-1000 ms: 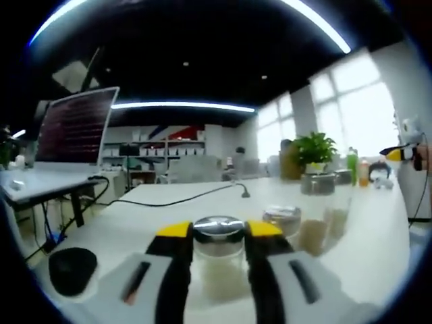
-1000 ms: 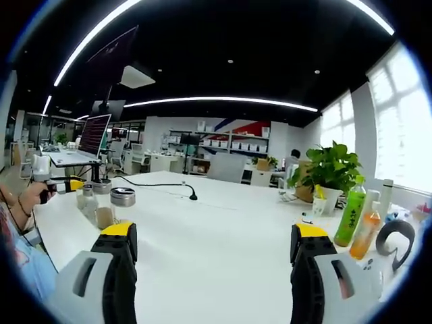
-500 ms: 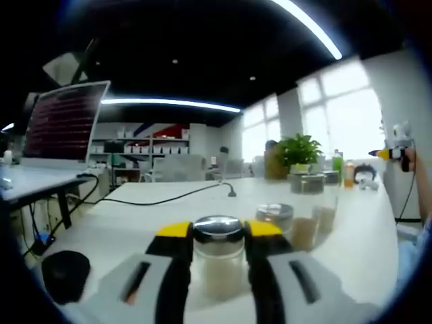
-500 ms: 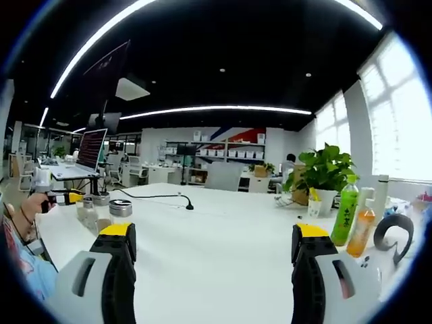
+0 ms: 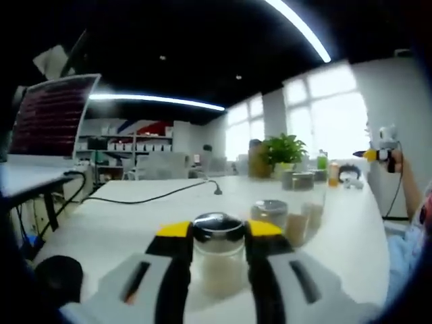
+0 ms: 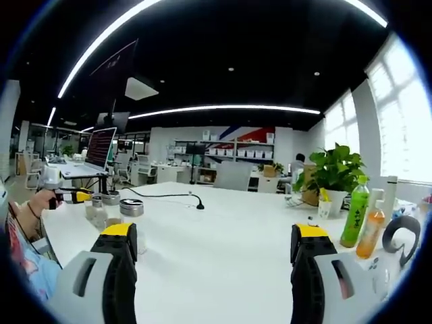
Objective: Rotate the seasoning bottle until the label or dispensing opening points toward the visible target arrow and the bottle remains upright within the marked orientation range
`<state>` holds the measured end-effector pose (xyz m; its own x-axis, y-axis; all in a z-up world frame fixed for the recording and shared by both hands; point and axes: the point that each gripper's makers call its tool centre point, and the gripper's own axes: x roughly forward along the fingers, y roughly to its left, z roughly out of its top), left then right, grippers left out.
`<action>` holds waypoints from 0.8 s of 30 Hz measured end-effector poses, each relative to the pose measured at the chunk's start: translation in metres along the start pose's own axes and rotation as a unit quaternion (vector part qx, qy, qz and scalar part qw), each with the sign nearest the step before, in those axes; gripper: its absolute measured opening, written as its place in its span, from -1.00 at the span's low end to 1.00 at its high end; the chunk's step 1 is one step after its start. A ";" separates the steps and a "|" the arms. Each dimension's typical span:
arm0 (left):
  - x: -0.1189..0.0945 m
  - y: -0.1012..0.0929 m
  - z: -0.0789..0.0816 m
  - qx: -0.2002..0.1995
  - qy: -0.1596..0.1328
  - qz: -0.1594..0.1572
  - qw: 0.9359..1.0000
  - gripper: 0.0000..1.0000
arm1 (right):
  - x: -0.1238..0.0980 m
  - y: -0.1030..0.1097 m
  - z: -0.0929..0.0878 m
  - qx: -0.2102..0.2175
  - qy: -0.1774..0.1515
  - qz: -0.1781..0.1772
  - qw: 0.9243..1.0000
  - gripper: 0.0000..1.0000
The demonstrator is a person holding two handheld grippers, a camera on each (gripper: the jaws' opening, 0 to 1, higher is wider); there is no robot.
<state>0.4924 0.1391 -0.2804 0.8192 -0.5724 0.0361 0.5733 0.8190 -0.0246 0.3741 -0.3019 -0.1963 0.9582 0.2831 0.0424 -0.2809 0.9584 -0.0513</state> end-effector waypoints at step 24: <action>0.002 -0.003 -0.005 -0.006 0.028 -0.145 0.989 -0.38 | 0.000 0.009 0.007 0.007 -0.008 0.033 0.999 0.95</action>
<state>0.4921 0.1350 -0.2848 0.6190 -0.7853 -0.0122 0.7846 0.6190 -0.0340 0.3714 -0.2930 -0.1900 0.9366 0.3459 0.0561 -0.3440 0.9381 -0.0404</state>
